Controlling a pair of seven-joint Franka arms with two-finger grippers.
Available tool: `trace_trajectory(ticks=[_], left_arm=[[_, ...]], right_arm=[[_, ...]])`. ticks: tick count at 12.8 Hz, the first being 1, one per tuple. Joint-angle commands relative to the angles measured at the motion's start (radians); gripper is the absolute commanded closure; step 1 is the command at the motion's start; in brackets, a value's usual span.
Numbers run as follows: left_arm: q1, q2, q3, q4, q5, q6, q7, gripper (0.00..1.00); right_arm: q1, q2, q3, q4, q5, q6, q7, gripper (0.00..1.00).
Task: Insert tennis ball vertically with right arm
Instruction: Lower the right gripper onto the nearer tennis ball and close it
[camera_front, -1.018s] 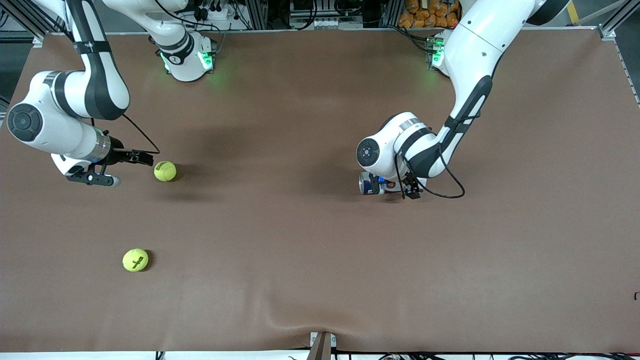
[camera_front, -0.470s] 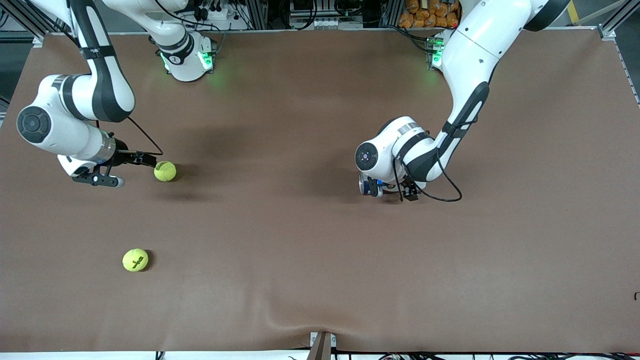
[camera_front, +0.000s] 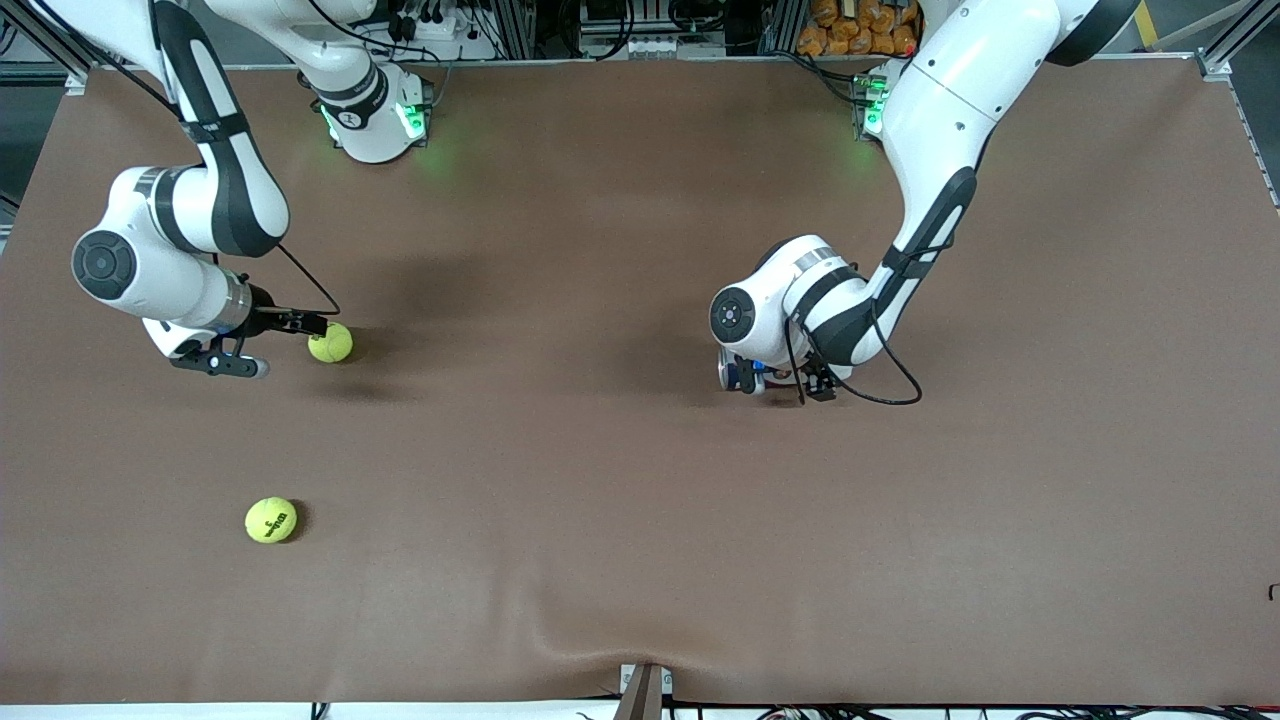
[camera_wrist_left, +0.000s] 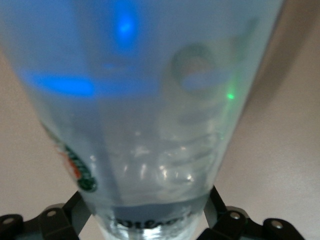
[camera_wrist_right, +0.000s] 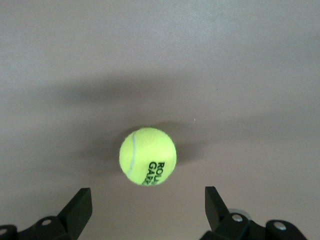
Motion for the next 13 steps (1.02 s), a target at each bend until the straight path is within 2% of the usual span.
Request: trace_trajectory(ticks=[1,7,13], left_arm=[[-0.005,0.012,0.001,0.017,0.020,-0.002,0.004,0.22],[-0.005,-0.001,-0.001,0.031,0.018,-0.002,0.006,0.24],[-0.010,-0.009,-0.013,0.109,0.001,-0.003,0.007,0.24]], right_arm=[[-0.007,0.048,0.005,-0.010,0.008,0.056,0.001,0.00],[-0.006,0.164,0.005,-0.010,0.008,0.141,0.002,0.00],[0.000,0.206,0.008,-0.010,0.008,0.159,0.004,0.00]])
